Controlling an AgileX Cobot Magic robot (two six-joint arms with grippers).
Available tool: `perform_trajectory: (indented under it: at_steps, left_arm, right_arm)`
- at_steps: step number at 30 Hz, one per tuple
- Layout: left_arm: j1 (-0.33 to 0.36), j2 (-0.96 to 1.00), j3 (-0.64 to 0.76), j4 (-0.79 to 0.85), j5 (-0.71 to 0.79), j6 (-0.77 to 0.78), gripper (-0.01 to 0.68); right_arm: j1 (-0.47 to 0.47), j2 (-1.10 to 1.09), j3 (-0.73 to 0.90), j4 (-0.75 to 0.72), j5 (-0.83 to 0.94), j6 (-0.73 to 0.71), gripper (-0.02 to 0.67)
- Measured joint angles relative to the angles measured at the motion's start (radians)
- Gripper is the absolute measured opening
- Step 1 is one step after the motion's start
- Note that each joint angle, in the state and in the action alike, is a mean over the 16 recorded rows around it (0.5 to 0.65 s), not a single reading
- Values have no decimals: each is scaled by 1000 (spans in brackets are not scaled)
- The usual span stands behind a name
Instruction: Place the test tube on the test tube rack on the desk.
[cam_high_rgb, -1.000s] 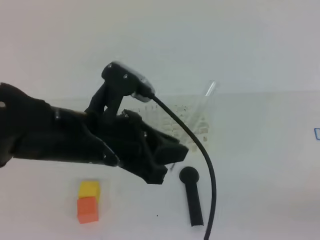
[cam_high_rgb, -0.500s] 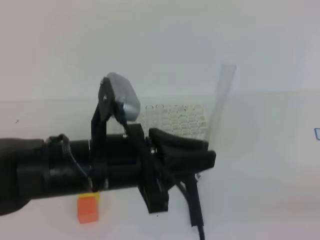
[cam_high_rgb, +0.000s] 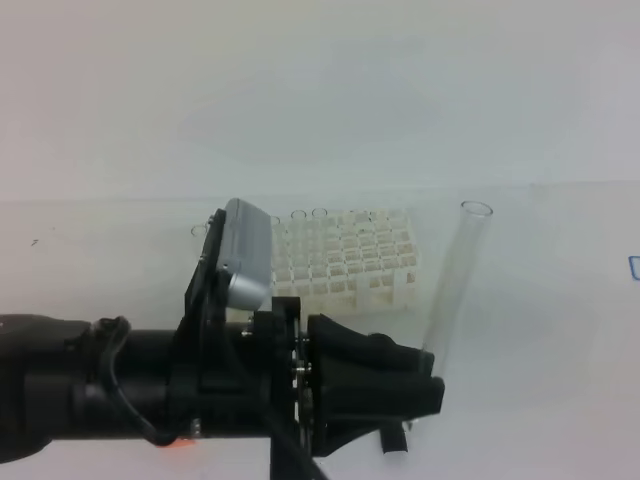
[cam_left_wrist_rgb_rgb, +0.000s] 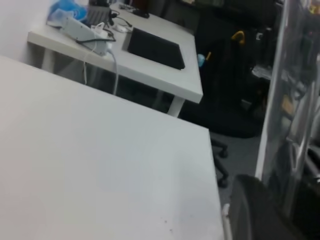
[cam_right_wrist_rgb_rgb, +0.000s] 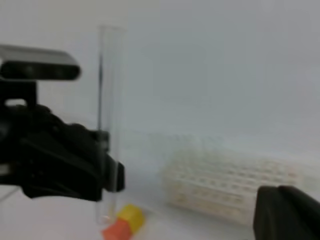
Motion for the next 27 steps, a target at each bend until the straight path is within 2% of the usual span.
perform_trajectory:
  at_steps: [6,13,18,27]
  left_arm:
    - [0,0,0,-2,66,-4,-1]
    - [0,0,0,-2,127,-4,-1]
    - [0,0,0,-2,155,-4,-1]
    - [0,0,0,-2,178,-5,-1]
  right_arm:
    - [70,135,-11,372,73,-352,-1]
    - [93,310,-82,579,246,-613,36]
    - [94,436,-175,607,365,-684,147]
    - [120,625,-342,612,488,-704,384]
